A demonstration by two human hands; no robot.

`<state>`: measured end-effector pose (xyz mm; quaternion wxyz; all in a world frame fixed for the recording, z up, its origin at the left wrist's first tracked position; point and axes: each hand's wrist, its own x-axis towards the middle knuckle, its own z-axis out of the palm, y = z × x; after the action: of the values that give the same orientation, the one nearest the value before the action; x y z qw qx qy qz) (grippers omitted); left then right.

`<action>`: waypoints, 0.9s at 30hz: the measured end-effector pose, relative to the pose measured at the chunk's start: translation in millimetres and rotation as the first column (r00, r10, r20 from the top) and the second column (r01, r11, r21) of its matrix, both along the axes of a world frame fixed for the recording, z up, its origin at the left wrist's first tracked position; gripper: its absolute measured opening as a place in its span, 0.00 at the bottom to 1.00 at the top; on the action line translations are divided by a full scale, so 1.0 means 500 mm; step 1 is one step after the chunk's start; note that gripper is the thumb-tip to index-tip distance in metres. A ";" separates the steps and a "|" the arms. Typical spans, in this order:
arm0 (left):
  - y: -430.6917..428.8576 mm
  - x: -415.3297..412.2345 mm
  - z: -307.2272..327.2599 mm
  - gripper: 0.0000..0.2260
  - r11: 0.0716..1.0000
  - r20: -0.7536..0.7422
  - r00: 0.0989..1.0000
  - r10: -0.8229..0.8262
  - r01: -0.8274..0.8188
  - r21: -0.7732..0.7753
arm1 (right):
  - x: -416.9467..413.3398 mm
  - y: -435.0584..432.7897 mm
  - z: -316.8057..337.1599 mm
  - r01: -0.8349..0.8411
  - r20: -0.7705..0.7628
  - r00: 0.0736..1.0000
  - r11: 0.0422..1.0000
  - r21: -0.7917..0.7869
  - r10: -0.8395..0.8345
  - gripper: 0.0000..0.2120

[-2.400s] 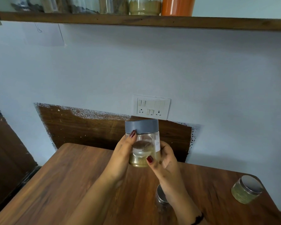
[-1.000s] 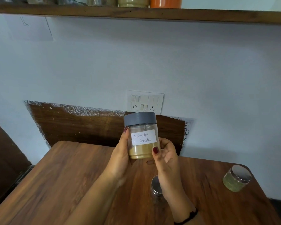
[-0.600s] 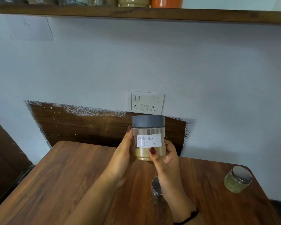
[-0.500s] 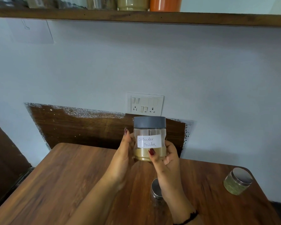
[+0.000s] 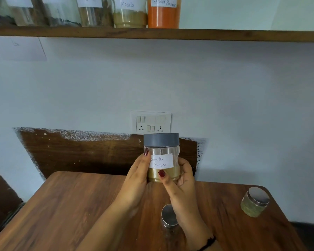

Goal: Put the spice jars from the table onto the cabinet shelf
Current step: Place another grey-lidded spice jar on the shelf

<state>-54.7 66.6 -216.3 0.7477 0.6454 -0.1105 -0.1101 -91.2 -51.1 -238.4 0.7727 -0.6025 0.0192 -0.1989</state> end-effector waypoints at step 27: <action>-0.115 0.048 0.351 0.10 0.991 0.509 0.857 -0.079 0.013 0.133 | 0.057 -0.164 0.335 0.116 0.298 0.954 0.936 -0.333 -0.012 0.32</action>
<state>-30.7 9.0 -40.9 0.6465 0.6940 -0.3140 0.0414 -62.8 -133.3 -70.6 0.6415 -0.6924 -0.1103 -0.3113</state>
